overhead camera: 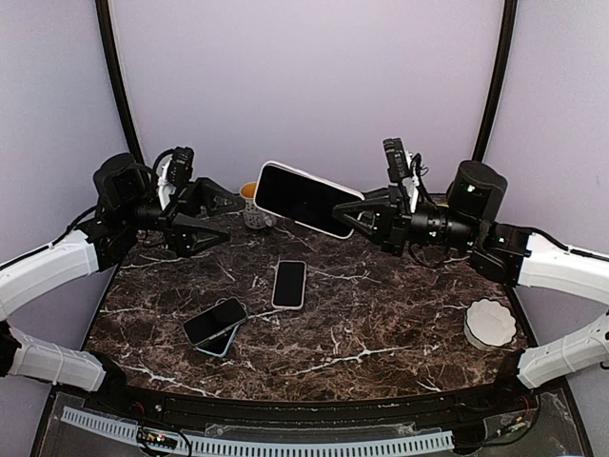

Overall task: Take the phone out of the phone case
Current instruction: Remove the phone case from the phone, then adjust the phone case on the phone.

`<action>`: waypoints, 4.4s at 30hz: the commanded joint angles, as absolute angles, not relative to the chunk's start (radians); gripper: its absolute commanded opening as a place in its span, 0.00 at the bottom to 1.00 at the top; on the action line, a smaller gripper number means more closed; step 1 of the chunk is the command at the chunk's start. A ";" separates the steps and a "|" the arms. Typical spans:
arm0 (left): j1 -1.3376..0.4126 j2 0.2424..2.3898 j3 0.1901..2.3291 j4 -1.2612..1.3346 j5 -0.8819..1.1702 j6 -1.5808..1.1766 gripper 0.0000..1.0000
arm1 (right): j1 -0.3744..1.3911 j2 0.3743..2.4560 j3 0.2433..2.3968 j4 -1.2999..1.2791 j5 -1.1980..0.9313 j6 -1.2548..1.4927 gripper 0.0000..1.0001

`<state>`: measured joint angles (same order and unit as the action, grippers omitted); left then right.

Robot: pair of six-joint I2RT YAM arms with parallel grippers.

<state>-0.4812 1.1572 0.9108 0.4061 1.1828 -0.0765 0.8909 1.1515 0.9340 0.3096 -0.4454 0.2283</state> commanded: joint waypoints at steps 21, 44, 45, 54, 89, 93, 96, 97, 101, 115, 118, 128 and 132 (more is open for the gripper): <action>-0.518 1.116 0.810 0.672 1.317 -0.186 0.41 | 0.887 1.294 1.054 0.500 -0.764 0.295 0.00; -0.592 1.140 0.819 0.591 1.334 -0.130 0.15 | 0.888 1.345 1.074 0.502 -0.921 0.279 0.00; -0.595 1.138 0.818 0.586 1.341 -0.114 0.13 | 0.889 1.348 1.077 0.497 -0.932 0.276 0.00; -0.635 1.108 0.803 0.534 1.355 -0.047 0.05 | 0.888 1.372 1.088 0.454 -1.032 0.242 0.00; -0.702 1.043 0.810 0.152 1.249 0.351 0.39 | 0.917 1.272 1.096 0.055 -0.907 -0.120 0.00; -0.703 1.015 0.828 0.042 1.151 0.447 0.40 | 0.907 1.191 1.047 0.021 -0.769 -0.178 0.00; -0.703 0.978 0.807 0.037 1.063 0.483 0.50 | 0.909 1.127 1.001 0.010 -0.610 -0.239 0.00; -0.703 0.970 0.796 0.053 1.022 0.487 0.54 | 0.909 1.113 0.988 0.005 -0.559 -0.260 0.00; -0.702 0.945 0.753 0.122 0.925 0.509 0.56 | 0.910 1.061 0.940 -0.008 -0.418 -0.344 0.00; -0.711 1.013 0.756 0.175 0.872 0.483 0.36 | 0.951 1.062 0.900 0.039 -0.328 -0.441 0.00; -0.721 1.032 0.763 0.176 0.865 0.477 0.35 | 0.963 1.091 0.920 0.016 -0.339 -0.446 0.00; -0.751 1.048 0.759 0.152 0.850 0.504 0.35 | 0.997 1.132 0.957 0.005 -0.357 -0.458 0.00; -0.760 1.053 0.759 0.142 0.833 0.517 0.33 | 0.999 1.135 0.960 0.011 -0.372 -0.460 0.00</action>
<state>-0.7498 1.0496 0.7673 0.1482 0.8467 0.4950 0.9886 1.1461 0.9096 -0.0883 -0.3428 -0.4515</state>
